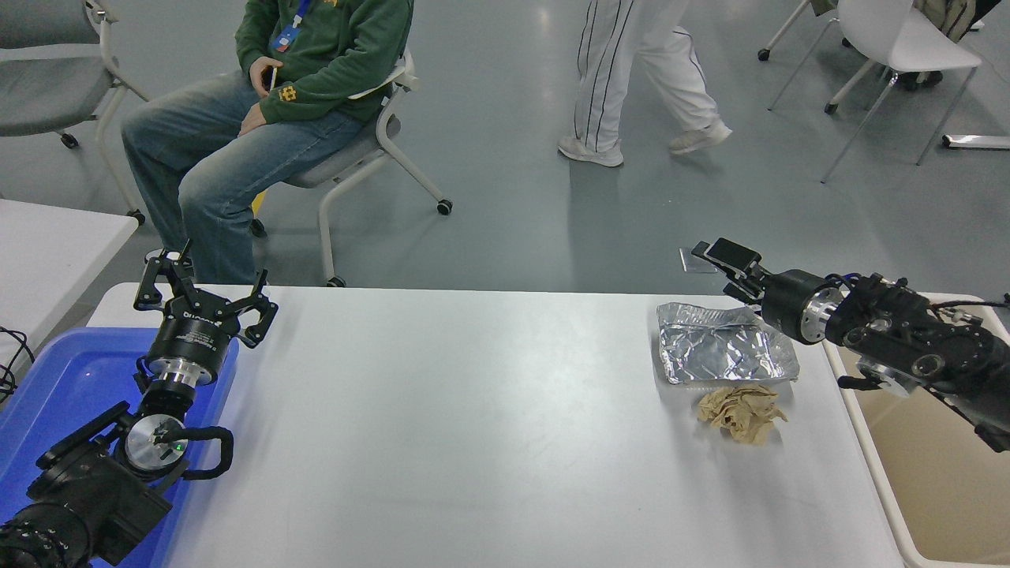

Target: Clean the table surface

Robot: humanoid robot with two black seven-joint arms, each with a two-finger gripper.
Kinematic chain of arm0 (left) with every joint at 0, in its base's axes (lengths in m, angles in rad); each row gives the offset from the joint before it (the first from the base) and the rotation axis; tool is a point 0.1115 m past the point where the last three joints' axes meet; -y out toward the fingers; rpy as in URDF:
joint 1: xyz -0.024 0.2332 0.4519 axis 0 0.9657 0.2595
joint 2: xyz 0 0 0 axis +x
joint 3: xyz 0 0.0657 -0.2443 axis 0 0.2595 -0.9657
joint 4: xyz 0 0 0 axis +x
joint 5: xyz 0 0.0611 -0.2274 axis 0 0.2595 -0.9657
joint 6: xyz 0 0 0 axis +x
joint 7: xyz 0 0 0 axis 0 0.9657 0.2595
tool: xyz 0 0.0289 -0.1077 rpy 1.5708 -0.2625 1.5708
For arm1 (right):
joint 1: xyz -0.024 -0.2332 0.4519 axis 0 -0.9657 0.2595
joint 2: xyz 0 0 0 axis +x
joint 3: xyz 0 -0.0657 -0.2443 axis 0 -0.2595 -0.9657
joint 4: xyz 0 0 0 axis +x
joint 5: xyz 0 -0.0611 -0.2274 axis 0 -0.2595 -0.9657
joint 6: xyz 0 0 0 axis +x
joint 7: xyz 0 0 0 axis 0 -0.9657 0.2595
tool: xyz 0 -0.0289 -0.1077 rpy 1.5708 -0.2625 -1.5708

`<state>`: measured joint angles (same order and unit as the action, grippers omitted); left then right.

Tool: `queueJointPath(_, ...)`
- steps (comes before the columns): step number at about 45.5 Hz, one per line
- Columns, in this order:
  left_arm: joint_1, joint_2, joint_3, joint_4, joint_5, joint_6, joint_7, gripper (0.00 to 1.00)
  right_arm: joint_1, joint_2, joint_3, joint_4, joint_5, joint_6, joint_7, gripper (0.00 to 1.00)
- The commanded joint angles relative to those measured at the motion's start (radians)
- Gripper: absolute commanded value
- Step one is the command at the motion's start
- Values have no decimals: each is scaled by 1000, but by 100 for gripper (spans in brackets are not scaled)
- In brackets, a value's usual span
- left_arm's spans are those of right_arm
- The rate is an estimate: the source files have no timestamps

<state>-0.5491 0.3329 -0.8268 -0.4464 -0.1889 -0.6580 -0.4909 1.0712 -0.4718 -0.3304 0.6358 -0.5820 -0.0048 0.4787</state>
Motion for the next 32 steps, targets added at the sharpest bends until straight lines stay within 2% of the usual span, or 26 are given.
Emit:
queueJointPath(1, 0, 0, 0, 0, 0, 0, 0, 100, 15, 2, -98, -83, -162, -1, 0, 99)
queueJointPath(12, 0, 0, 0, 0, 0, 0, 0, 100, 21, 50, -182, -172, -263, -1, 0, 99)
queueJointPath(32, 0, 0, 0, 0, 0, 0, 0, 100, -14, 260, -443, -488, -280, 5, 1, 99)
